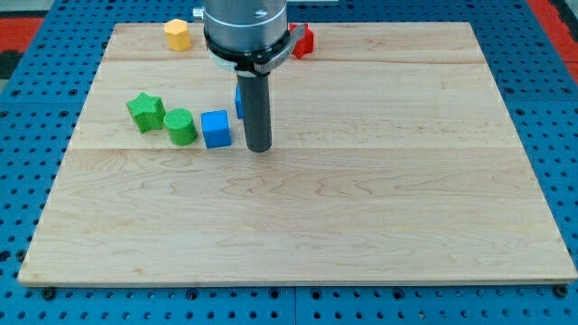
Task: Push the blue cube into the green circle
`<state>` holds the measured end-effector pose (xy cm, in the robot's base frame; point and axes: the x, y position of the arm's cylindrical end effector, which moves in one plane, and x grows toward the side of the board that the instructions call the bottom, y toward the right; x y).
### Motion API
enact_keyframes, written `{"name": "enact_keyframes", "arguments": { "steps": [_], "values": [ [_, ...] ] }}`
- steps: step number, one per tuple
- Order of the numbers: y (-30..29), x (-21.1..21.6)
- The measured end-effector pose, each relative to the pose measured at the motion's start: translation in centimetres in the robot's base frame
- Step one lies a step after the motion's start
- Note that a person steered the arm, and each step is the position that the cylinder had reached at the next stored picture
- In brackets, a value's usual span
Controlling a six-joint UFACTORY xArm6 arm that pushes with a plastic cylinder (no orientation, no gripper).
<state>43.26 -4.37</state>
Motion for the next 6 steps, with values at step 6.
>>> {"name": "enact_keyframes", "arguments": {
  "steps": [6],
  "values": [
    [-3.0,-4.4]
  ]
}}
